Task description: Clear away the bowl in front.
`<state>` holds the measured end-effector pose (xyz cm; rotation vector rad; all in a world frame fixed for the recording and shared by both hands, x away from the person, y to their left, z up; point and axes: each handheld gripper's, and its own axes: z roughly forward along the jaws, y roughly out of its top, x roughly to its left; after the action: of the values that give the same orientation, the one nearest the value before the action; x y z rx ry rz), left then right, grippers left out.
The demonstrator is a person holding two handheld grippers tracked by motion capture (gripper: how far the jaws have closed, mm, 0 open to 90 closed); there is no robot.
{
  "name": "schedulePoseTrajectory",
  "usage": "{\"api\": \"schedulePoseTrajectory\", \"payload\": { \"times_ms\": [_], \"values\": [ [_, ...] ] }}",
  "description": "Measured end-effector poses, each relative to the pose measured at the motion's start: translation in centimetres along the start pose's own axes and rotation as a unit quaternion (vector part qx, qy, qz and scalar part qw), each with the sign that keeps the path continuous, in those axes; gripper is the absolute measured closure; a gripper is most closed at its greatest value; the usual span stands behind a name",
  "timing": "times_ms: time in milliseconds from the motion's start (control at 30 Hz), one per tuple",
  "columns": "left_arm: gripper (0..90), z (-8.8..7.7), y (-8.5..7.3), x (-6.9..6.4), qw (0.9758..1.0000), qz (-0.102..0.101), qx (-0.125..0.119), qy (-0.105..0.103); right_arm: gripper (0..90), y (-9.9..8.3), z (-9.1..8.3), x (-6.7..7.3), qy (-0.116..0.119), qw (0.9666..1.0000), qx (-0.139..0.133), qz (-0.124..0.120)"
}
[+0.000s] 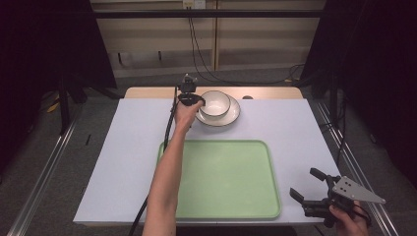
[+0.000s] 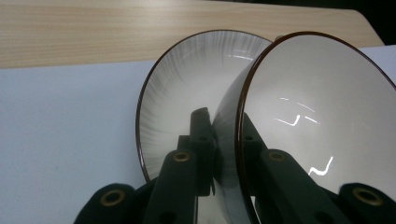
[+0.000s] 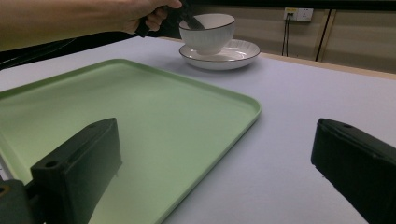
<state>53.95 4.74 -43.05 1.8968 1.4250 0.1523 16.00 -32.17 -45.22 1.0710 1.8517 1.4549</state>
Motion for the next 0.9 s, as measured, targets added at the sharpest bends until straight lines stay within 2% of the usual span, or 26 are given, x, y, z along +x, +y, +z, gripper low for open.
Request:
{"api": "schedulePoseTrajectory", "payload": {
  "times_ms": [167, 400, 533, 800, 900],
  "values": [
    [81.8, -0.7, 0.5, -0.4, 1.0000, 0.005, -0.005, -0.001, 1.1, 0.0, 0.0, 0.0, 0.000, 1.0000, -0.002, 0.001],
    [81.8, -1.3, 0.7, -0.2, 0.9999, 0.001, -0.013, 0.001, 1.1, 0.0, 0.0, 0.1, -0.001, 1.0000, -0.008, 0.001],
    [81.5, -1.9, 0.9, -0.1, 0.9998, 0.009, -0.017, 0.002, 1.0, 0.0, 0.0, 0.0, -0.002, 1.0000, -0.009, 0.000],
    [81.7, -3.4, 1.1, -0.5, 0.9995, 0.014, -0.026, -0.011, 1.0, 0.0, 0.0, 0.0, -0.004, 0.9999, -0.010, -0.001],
    [81.6, -4.2, 1.2, -0.8, 0.9992, 0.023, -0.030, -0.016, 1.0, 0.0, 0.0, 0.0, -0.004, 0.9999, -0.010, 0.000]
  ]
}}
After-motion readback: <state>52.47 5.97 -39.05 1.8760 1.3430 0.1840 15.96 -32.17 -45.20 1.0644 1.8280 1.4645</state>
